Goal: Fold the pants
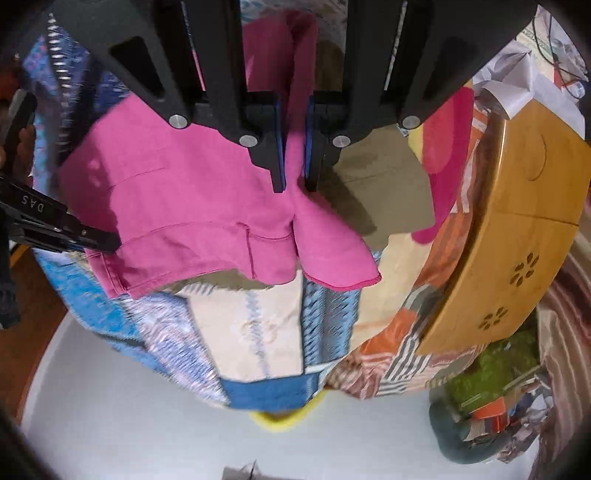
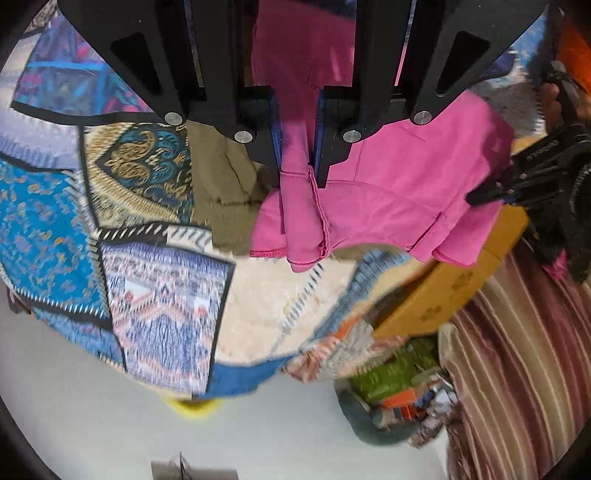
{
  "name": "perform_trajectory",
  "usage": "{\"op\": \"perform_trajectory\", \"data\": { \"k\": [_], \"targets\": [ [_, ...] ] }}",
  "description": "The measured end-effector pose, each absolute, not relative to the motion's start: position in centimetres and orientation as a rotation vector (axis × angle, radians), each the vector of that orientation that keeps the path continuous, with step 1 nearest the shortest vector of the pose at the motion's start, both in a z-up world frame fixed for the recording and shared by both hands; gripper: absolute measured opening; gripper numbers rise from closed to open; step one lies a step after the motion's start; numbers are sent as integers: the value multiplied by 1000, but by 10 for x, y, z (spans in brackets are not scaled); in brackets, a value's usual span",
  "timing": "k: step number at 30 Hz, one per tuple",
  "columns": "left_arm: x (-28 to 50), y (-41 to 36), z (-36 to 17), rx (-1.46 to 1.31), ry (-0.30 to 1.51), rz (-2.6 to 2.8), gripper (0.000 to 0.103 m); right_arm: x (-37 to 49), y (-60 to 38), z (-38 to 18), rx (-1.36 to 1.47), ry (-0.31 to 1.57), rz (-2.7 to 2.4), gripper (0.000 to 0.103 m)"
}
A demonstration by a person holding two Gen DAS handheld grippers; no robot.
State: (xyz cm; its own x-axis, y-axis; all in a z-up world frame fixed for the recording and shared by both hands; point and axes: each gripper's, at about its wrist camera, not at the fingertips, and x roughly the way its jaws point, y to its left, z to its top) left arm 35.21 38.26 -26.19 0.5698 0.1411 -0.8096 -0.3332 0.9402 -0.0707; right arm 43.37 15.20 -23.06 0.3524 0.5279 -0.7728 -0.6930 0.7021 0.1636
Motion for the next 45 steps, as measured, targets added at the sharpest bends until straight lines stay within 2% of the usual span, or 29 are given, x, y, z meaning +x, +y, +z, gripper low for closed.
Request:
{"op": "perform_trajectory", "data": {
  "k": [2,5,6,9,11,14,19,28,35,39,42,44,45],
  "targets": [
    [353,387,-271,-238,940,287,11,440,152,-239,-204,950,780,22],
    [350,393,-276,-272,949,316,26,441,147,-239,-206,969,761,31],
    [347,397,-275,-290,944,329,27,440,145,-237,-213,970,754,35],
    [336,398,-265,-314,936,325,28,432,136,-225,-226,964,752,36],
    [326,393,-254,-307,929,314,33,427,129,-215,-227,949,767,36],
    [309,379,-233,-267,910,324,33,412,115,-191,-207,914,775,36],
    [271,344,-173,-231,822,297,33,374,88,-132,-154,821,817,36],
    [173,257,-40,-187,567,202,33,250,26,-5,-56,528,887,36],
    [72,190,24,-133,358,199,34,149,-18,43,-2,349,904,36],
    [24,163,35,-119,274,221,45,109,-35,48,20,284,916,51],
    [-4,146,38,-94,211,244,56,85,-40,48,0,219,883,57],
    [-18,136,38,-86,185,256,70,71,-40,47,-20,182,848,71],
    [-23,133,38,-80,174,260,70,65,-40,46,-17,166,829,84]
  ]
}}
